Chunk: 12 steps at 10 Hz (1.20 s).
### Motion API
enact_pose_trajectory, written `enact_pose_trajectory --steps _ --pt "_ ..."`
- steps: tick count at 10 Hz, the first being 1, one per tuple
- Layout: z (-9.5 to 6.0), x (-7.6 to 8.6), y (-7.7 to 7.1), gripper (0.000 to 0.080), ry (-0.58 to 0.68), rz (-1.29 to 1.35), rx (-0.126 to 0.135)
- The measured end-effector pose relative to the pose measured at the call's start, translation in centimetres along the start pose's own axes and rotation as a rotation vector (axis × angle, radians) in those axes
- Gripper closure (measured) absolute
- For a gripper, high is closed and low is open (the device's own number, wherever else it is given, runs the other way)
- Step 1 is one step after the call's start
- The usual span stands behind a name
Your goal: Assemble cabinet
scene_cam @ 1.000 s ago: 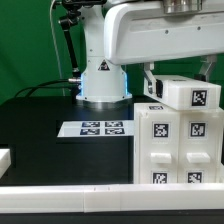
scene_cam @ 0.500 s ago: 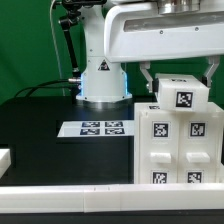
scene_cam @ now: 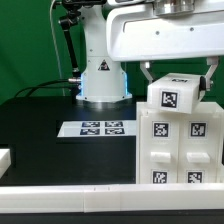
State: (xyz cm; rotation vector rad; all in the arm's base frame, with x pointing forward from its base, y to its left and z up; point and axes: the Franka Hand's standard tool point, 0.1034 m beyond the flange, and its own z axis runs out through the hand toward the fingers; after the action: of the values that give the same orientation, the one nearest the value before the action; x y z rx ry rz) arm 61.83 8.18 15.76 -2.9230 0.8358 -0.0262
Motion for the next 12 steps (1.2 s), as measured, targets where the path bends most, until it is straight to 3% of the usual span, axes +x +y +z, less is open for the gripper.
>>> enact_pose_trajectory --steps 3,9,12 --pt "0.00 0.20 -0.05 0.0240 0.004 0.230 0.019" --pt "-0.03 0.09 -0.36 0.0240 0.002 0.694 0.024" --pt "-0.05 0.25 -0.44 0.0240 -0.010 0.980 0.049"
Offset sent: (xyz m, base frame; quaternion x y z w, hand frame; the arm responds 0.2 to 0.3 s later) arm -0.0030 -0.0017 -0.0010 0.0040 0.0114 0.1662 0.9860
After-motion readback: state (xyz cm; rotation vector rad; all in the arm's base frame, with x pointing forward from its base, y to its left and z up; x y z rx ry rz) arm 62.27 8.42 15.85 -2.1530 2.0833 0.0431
